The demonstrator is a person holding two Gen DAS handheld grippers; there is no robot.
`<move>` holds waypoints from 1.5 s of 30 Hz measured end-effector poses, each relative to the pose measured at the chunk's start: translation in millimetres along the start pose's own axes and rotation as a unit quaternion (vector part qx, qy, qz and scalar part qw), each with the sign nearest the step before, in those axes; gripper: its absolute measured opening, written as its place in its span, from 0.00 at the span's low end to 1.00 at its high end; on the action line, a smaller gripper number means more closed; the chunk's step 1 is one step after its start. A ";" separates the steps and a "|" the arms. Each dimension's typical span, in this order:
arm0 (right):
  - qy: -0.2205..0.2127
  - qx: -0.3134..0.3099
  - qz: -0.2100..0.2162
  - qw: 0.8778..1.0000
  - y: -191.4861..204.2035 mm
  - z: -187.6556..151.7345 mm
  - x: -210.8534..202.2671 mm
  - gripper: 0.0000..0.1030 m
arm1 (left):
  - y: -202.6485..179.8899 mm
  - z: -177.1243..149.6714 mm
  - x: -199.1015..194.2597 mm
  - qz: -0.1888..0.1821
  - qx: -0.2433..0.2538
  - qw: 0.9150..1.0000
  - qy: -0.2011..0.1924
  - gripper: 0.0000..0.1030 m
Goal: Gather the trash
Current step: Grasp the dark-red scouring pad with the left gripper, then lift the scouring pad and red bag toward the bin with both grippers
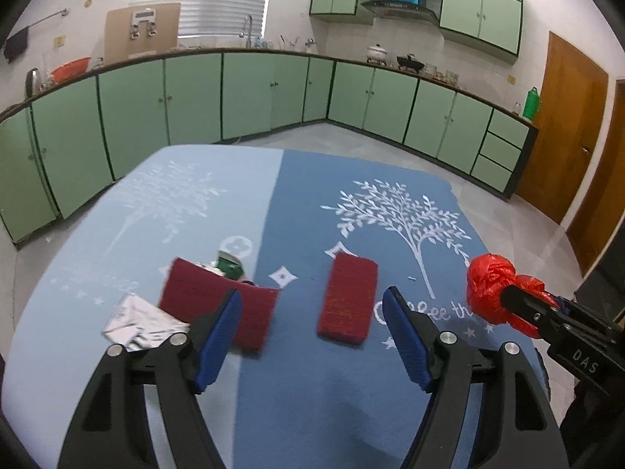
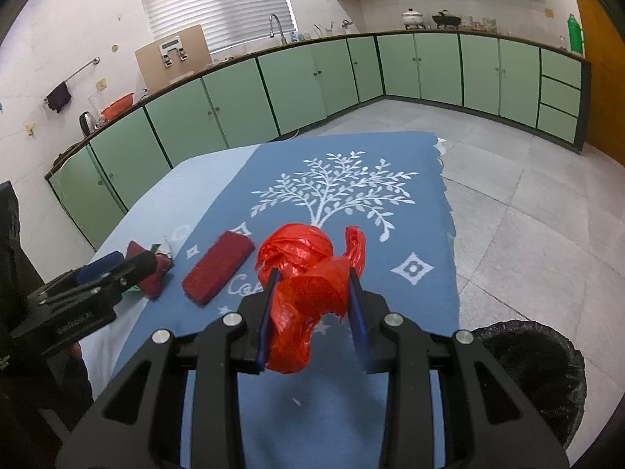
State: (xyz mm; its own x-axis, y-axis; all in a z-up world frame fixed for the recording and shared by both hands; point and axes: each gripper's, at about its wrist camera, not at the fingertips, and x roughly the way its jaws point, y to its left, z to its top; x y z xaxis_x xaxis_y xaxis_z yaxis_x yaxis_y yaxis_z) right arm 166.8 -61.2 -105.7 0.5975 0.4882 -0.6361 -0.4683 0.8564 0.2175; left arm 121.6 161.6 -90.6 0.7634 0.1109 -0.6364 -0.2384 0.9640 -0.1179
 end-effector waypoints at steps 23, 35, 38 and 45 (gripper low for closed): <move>0.010 0.011 -0.015 1.000 -22.3 -2.3 17.3 0.30 | -22.1 -3.1 69.2 0.004 0.024 0.996 0.090 0.66; -0.007 0.003 -0.018 1.000 -19.7 -0.2 0.2 0.30 | -26.8 -3.1 59.9 -0.004 0.030 0.997 0.075 0.42; -0.015 0.002 -0.021 1.000 -20.9 1.3 -9.2 0.30 | -31.5 -0.6 45.5 -0.013 0.029 0.998 0.059 0.42; -0.039 -0.001 -0.025 0.999 -24.2 5.0 -37.2 0.30 | -52.6 11.5 8.0 -0.040 0.041 0.998 0.020 0.42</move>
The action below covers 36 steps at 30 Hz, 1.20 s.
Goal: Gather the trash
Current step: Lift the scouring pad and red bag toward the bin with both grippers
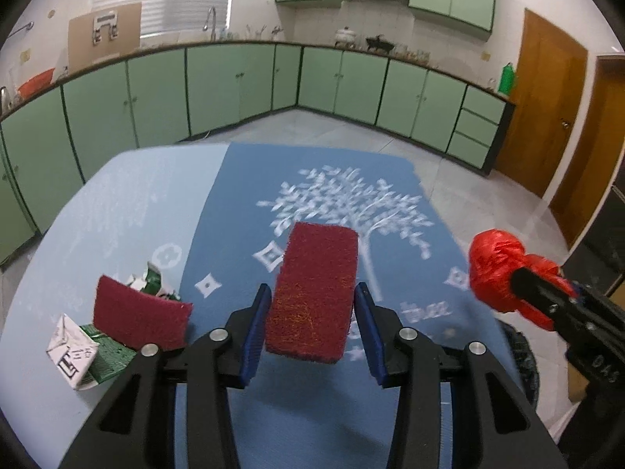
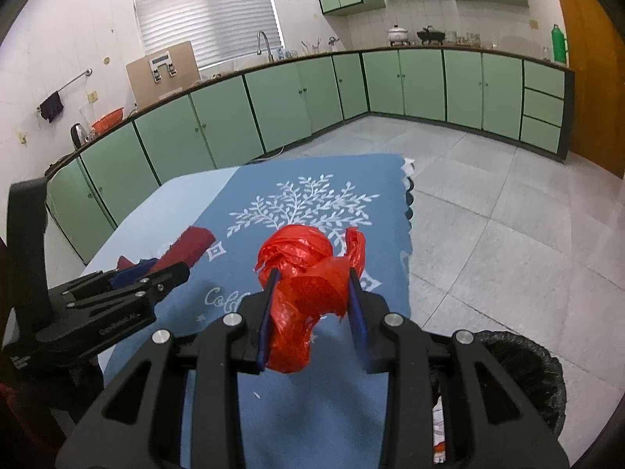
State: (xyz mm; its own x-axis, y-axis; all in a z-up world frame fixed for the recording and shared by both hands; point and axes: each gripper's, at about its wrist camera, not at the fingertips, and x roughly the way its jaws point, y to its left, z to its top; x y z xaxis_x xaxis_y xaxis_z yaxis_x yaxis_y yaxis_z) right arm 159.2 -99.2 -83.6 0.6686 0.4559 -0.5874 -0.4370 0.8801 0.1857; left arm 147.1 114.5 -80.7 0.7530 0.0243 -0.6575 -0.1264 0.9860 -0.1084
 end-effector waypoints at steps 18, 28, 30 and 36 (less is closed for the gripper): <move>-0.058 0.033 -0.074 0.995 -58.3 -13.9 -95.5 0.30 | -103.0 4.5 -36.6 -0.099 0.071 0.992 -0.032 0.42; -0.067 0.076 -0.148 0.984 -111.8 -40.5 -137.3 0.30 | -166.9 -8.6 -38.4 -0.163 0.125 0.978 -0.028 0.42; -0.066 0.083 -0.159 0.982 -119.0 -47.4 -142.5 0.30 | -177.1 -11.7 -38.2 -0.171 0.133 0.976 -0.027 0.42; -0.056 0.102 -0.186 0.976 -142.0 -66.1 -147.2 0.30 | -208.3 -22.0 -27.0 -0.194 0.152 0.969 -0.013 0.42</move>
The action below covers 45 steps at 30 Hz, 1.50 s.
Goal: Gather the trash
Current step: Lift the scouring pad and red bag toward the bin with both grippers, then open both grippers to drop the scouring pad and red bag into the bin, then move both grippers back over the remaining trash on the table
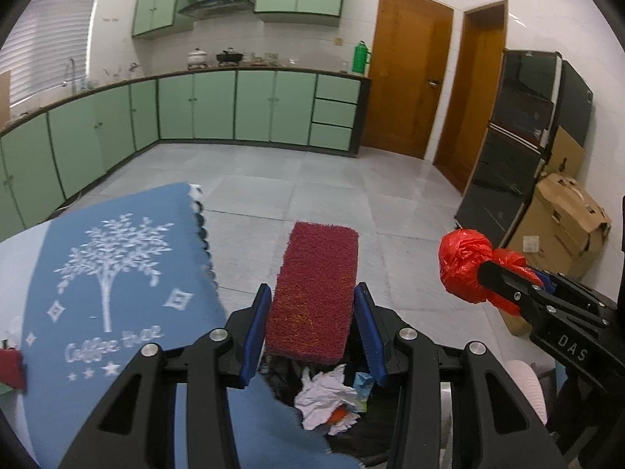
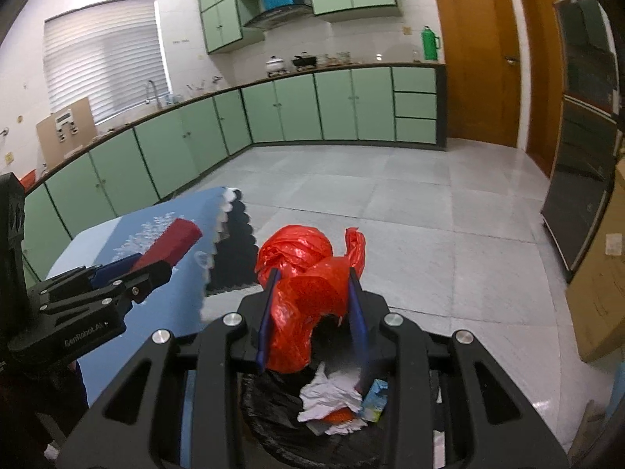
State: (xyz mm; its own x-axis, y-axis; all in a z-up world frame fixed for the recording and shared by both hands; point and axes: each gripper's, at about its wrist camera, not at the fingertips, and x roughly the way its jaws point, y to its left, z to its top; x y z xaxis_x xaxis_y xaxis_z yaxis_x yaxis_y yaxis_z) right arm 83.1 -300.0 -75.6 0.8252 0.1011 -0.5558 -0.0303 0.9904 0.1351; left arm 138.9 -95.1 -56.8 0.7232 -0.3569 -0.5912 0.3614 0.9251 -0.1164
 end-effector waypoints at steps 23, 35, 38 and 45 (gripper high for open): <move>0.035 0.053 -0.050 0.997 -44.2 -21.5 26.4 0.68 | -17.0 -4.0 48.6 -0.021 -0.002 0.998 0.051 0.64; 0.008 0.030 -0.022 0.999 -11.1 -7.7 17.9 0.82 | 29.7 2.7 2.1 0.037 -0.025 0.999 0.008 0.72; 0.004 0.023 -0.009 1.000 2.5 -2.3 18.1 0.82 | 44.0 3.7 -13.3 0.053 -0.030 0.998 -0.001 0.72; 0.000 -0.006 0.035 0.999 44.9 12.1 20.1 0.83 | 78.7 -0.2 -49.7 0.091 -0.054 0.994 -0.016 0.74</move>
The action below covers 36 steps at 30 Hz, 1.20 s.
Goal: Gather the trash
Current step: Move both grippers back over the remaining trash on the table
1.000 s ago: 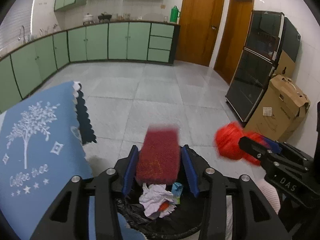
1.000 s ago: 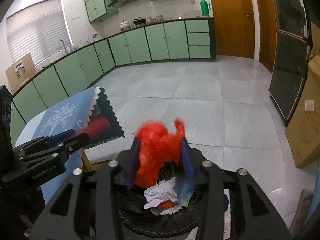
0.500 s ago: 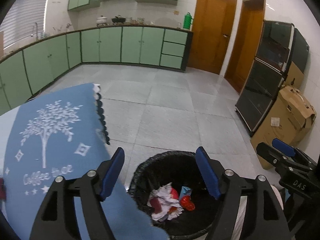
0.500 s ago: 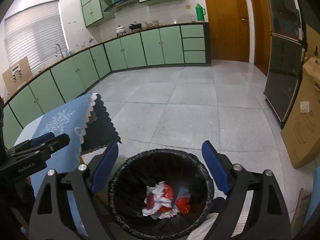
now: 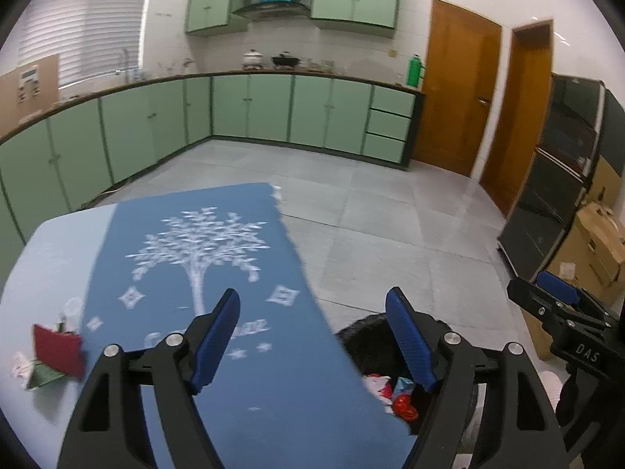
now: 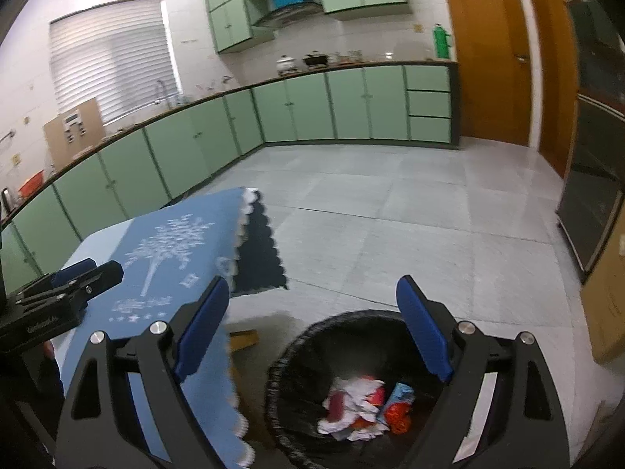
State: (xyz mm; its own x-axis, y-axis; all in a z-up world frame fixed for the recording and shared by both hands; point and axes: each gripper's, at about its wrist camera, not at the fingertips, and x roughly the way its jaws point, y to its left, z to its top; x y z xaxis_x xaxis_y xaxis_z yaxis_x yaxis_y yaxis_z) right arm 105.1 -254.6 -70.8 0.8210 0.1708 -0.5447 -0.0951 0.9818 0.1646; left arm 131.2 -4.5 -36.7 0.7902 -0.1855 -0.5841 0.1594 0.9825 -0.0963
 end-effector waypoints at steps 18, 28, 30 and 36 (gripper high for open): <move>0.022 -0.086 0.147 0.985 149.7 16.6 45.6 0.86 | 138.2 -18.3 -56.0 0.136 -0.086 0.987 -0.027 0.77; 0.042 -0.140 0.198 0.969 212.6 7.7 68.3 0.86 | 202.7 -45.8 -68.6 0.204 -0.116 0.972 -0.011 0.77; 0.050 -0.151 0.207 0.965 226.0 4.0 75.4 0.86 | 210.6 -50.1 -70.0 0.214 -0.119 0.970 -0.007 0.77; 0.083 -0.199 0.243 0.946 271.8 -16.4 94.9 0.85 | 235.4 -65.2 -79.7 0.235 -0.137 0.962 0.000 0.77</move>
State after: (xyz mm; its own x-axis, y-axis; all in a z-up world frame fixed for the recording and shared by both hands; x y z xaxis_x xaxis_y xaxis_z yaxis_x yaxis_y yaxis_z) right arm 148.0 29.8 -91.2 0.5297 0.5882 -0.6111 -0.6697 0.7322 0.1242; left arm 67.2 242.6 -65.4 0.7368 0.2812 -0.6149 -0.3780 0.9253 -0.0299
